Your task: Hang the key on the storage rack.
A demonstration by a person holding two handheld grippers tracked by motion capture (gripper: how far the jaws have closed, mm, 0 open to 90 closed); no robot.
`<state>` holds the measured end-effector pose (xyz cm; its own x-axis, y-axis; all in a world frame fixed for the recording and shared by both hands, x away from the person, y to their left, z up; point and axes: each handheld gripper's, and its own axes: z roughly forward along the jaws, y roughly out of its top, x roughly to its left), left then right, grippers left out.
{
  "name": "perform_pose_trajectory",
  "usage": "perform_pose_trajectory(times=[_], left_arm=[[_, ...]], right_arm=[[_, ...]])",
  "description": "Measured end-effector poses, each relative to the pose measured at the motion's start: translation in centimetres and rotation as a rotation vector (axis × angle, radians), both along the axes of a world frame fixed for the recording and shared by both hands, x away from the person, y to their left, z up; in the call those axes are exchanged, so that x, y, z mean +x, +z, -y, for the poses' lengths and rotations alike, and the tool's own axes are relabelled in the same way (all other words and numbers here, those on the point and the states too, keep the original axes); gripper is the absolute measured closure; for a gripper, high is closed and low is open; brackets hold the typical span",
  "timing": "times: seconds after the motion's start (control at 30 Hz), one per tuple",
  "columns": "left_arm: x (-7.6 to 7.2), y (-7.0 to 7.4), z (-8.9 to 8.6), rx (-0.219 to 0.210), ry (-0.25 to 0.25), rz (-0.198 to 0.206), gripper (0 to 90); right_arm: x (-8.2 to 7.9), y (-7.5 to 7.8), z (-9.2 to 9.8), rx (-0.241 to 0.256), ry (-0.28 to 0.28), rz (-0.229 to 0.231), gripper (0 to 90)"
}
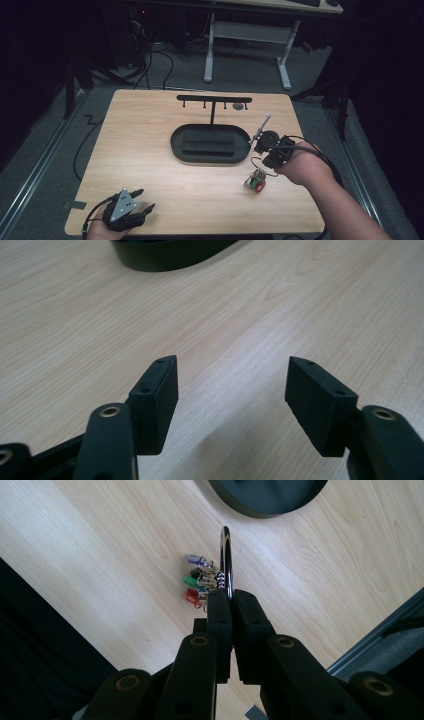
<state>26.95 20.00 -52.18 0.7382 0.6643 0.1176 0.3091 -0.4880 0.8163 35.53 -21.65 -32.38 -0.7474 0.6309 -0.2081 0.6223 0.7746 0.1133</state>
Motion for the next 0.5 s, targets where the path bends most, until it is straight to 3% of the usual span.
perform_pose_trajectory(times=[0.2,0.3,0.5], left_arm=[[-0.2,0.1,-1.1,-0.032,0.047,-0.012,36.5],[-0.6,0.0,-1.6,-0.019,0.055,-0.017,36.0],[-1.1,0.2,-2.0,-0.046,0.068,-0.018,35.2]], right_arm=[[1.1,1.2,0.0,0.056,-0.024,-0.025,87.4],[1.8,1.8,0.0,0.09,-0.03,-0.035,87.5],[2.7,3.1,-0.2,0.085,-0.034,-0.026,87.5]])
